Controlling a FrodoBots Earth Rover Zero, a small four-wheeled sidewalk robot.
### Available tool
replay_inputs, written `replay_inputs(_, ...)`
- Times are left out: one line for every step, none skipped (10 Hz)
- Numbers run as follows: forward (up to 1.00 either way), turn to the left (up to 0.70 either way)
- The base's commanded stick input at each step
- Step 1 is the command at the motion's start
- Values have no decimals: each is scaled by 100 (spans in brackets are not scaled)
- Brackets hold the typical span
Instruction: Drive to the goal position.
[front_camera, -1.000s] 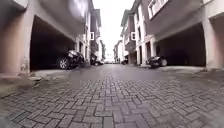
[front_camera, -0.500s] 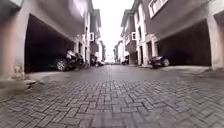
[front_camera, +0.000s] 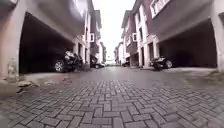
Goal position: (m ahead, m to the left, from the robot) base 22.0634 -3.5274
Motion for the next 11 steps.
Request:
replay_inputs(70,0)
replay_inputs(70,0)
replay_inputs(70,0)
replay_inputs(70,0)
replay_inputs(70,0)
replay_inputs(70,0)
replay_inputs(70,0)
replay_inputs(70,0)
replay_inputs(70,0)
replay_inputs(70,0)
replay_inputs(70,0)
